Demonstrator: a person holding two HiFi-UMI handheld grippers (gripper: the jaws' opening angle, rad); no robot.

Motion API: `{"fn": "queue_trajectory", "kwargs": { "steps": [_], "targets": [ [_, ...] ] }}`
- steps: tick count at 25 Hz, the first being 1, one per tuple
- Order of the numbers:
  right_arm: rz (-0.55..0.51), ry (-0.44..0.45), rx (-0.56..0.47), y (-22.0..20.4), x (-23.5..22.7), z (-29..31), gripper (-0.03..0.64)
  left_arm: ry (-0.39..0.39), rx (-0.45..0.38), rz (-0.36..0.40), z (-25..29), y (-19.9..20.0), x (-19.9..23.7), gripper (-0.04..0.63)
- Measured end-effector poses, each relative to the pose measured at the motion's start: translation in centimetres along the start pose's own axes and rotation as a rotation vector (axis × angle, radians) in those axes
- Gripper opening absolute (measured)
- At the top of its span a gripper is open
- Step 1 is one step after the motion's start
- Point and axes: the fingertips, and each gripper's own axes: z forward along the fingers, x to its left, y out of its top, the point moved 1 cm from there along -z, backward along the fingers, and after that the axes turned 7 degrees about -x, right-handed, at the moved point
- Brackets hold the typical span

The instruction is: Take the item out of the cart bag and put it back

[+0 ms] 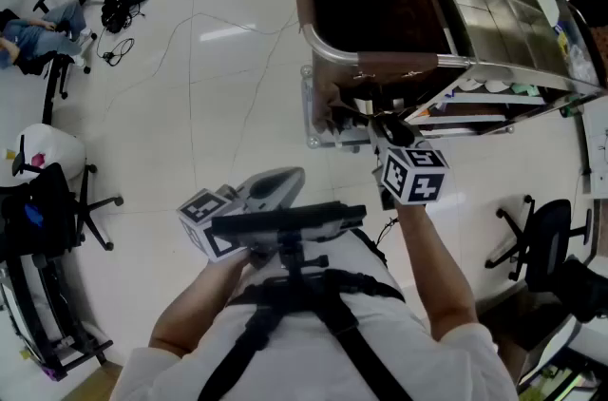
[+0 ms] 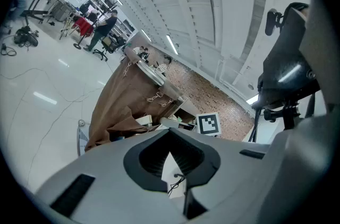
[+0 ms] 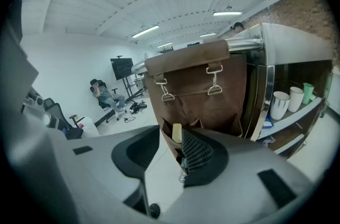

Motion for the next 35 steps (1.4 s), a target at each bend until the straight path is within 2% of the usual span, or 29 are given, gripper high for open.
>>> {"fn": "queue_trajectory", "kwargs": {
  "steps": [15, 28, 35],
  "targets": [
    [-0.054, -0.034, 0.08, -1.2, -0.9, 4.2, 0.135, 0.0, 0.019, -0.012, -0.5, -0.4, 0.0, 0.003],
    [-0.093, -0.056, 0.133, -2.4, -1.2, 6.1, 0.135, 0.004, -0.018, -0.005, -0.7, -0.3, -0.3, 0.004],
    [-0.114, -0.071, 0.165, -3.0, -1.2, 7.0, 0.135, 0.001, -0.008, -0.003, -0.8, -0.3, -0.4, 0.004]
  ]
}}
